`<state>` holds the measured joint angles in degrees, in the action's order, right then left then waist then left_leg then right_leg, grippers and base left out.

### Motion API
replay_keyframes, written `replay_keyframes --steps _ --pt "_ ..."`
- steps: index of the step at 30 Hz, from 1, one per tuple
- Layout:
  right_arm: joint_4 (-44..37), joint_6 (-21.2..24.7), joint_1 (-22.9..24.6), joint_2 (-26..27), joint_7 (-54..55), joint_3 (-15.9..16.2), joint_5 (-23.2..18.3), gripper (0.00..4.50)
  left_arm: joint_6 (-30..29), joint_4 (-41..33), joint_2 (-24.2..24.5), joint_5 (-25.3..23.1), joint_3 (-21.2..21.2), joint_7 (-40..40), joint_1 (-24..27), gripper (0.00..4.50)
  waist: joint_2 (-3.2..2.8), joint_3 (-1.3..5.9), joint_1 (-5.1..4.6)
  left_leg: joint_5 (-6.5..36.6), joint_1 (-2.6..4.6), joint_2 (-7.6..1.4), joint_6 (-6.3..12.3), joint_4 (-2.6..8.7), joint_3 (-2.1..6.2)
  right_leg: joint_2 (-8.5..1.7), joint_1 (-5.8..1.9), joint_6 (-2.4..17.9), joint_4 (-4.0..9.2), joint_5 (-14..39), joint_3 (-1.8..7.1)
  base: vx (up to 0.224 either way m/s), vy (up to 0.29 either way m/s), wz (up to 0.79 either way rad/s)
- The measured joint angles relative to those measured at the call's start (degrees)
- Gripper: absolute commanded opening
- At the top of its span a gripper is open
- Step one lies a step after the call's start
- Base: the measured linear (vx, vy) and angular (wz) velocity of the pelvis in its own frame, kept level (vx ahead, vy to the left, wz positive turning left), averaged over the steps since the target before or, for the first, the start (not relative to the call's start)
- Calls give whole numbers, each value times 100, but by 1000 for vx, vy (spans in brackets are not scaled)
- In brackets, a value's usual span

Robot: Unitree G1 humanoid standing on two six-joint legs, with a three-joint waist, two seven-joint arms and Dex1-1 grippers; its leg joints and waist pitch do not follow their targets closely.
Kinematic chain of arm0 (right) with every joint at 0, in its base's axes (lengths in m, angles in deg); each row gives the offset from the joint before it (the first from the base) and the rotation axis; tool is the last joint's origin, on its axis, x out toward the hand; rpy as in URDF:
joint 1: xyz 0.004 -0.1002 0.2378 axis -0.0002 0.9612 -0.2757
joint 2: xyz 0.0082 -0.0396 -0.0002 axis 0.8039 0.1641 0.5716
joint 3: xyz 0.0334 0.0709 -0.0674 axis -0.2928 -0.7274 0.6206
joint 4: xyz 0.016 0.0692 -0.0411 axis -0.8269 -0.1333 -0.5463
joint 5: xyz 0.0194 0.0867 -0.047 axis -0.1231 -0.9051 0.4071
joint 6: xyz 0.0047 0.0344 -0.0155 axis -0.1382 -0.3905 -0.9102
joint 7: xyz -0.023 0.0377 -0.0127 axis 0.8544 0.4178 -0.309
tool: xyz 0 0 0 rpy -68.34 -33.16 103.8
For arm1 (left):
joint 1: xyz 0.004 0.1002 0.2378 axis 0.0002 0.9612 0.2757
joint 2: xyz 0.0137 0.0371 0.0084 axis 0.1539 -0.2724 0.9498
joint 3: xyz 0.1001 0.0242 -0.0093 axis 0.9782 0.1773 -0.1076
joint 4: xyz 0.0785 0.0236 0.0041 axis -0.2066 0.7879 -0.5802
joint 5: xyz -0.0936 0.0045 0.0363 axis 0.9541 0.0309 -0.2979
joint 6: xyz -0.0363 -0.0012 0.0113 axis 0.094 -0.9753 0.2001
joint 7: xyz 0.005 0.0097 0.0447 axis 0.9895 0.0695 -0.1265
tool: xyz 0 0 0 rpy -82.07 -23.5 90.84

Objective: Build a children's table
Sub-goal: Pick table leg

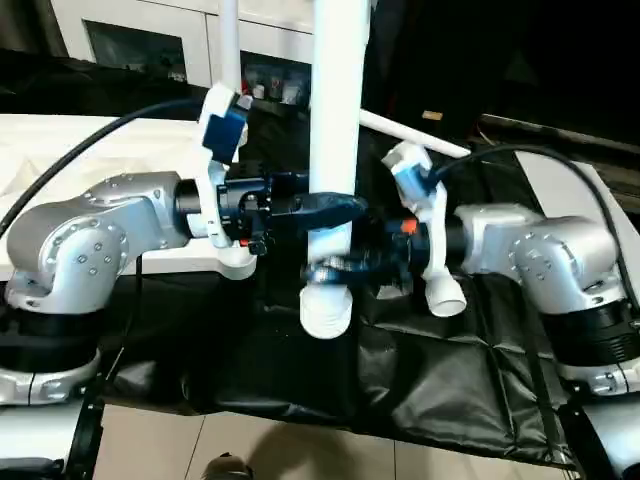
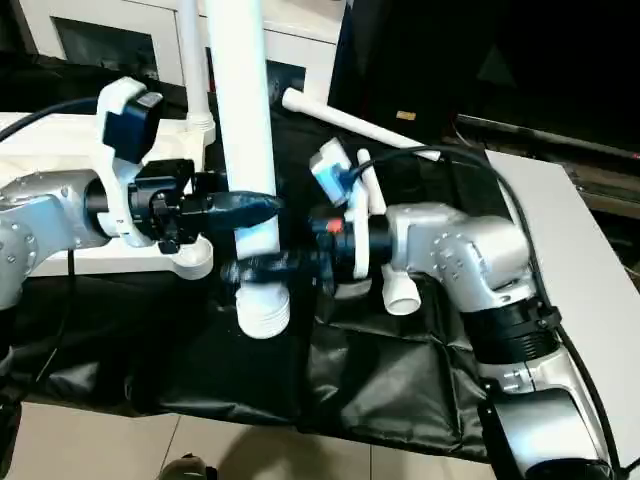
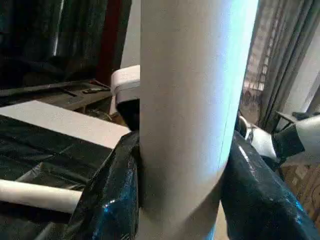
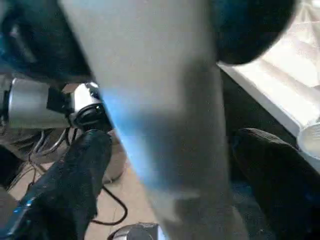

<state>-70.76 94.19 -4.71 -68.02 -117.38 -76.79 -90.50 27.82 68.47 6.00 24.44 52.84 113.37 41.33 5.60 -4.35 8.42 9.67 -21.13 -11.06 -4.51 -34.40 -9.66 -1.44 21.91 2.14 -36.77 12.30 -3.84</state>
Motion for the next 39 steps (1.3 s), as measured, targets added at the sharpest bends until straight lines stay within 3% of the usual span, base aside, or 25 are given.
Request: replay_keyframes --steps 19,22,24,25,28,32,38,39 --pt "-28 -231 87 21 -71 38 101 230 110 45 89 -109 97 333 0 188 2 1 -4 0 0 0 0 -3 0 0 0 11 -4 -6 0 0 0 0" --pt "-29 -372 98 101 67 39 210 220 110 140 79 -135 55 259 1 188 2 1 -8 -1 2 0 0 -4 0 0 1 10 -8 -6 0 0 0 0" --pt "4 -513 112 184 252 -10 307 210 101 256 -27 -169 -29 57 -1 188 1 1 0 -1 1 0 -1 -7 0 -1 1 10 -11 -6 0 0 0 0" --pt "25 -584 113 218 346 -37 371 205 88 346 -114 -182 -72 -100 -12 223 2 2 6 -1 1 0 -2 -8 0 -1 0 11 -12 -6 0 0 0 0" --pt "190 -876 111 449 870 -116 682 196 134 599 -377 -367 -203 -738 -126 258 5 3 -3 -3 2 0 -4 -14 0 -3 0 11 -18 -6 0 0 0 0" --pt "346 -1413 148 856 1748 -7 1288 186 207 632 -767 -533 -508 -1780 -175 282 4 3 -28 -7 1 -1 -11 -11 0 -3 5 13 -24 -7 -1 0 0 0" --pt "434 -1927 176 1325 2675 119 1880 184 365 568 -1285 -849 -633 -2763 -104 340 5 3 -31 -6 -2 -1 -10 -10 0 -2 5 30 -20 -16 0 0 0 0" --pt "455 -1986 176 1413 2819 119 1954 184 367 540 -1318 -892 -631 -2847 -79 315 4 3 -34 -7 0 -1 -10 -10 0 -2 5 30 -21 -16 -1 0 0 0"
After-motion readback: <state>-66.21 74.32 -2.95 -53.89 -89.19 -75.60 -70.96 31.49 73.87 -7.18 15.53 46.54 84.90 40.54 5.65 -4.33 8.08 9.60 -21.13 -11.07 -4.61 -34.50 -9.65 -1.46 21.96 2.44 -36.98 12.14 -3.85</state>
